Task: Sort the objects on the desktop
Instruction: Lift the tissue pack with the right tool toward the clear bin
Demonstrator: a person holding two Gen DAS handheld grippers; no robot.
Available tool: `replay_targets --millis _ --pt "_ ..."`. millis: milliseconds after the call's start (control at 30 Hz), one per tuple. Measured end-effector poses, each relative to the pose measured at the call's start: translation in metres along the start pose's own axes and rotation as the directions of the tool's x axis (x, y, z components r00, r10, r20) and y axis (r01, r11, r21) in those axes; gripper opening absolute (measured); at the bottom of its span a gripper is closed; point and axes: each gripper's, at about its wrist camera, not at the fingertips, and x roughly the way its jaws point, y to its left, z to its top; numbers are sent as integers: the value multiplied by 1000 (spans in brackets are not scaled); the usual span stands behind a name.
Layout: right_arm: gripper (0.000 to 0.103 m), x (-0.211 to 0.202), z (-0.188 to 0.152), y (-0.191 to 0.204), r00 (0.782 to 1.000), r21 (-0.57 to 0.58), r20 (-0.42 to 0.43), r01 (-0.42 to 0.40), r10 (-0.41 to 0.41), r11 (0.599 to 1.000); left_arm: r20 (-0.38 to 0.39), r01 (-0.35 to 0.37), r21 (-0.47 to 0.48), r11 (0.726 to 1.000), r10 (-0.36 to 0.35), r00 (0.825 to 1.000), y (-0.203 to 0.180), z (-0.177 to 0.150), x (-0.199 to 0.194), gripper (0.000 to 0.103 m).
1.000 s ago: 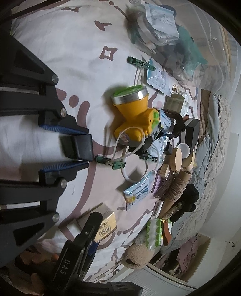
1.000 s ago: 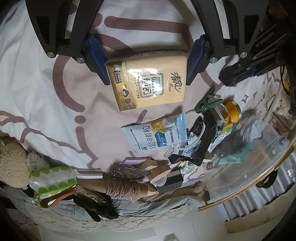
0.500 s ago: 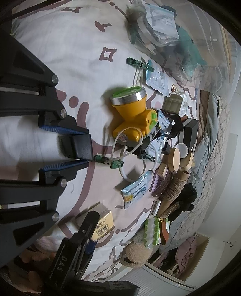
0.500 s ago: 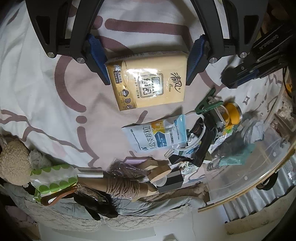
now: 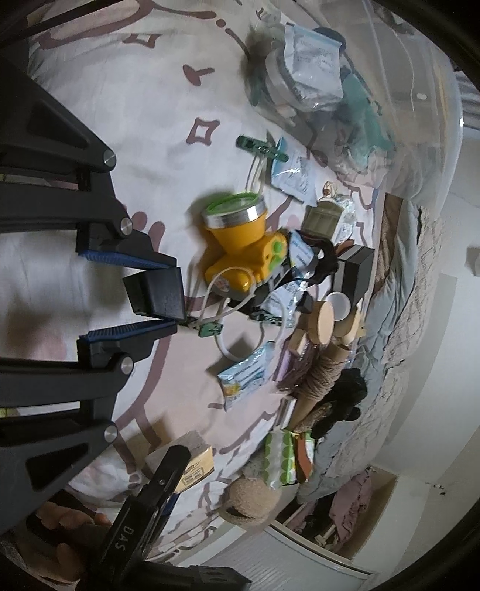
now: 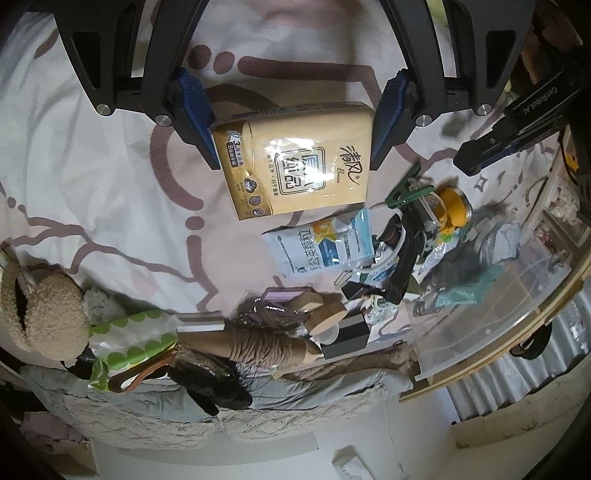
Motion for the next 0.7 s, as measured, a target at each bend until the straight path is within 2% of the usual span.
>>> replay_targets --millis 233,433,533,700 --pt "76 -22 16 1 999 15 42 -32 31 999 51 -3 2 1000 3 999 -2 16 -17 27" --pt "76 -44 39 11 992 -2 99 -76 76 997 129 -6 9 1000 5 992 -6 46 -39 27" --pt "76 -55 53 18 986 -10 129 -102 102 995 187 -9 20 1000 5 982 -10 67 -52 27" --pt "76 -72 79 31 972 -40 179 -150 155 988 292 18 35 999 -28 956 -13 100 -75 27"
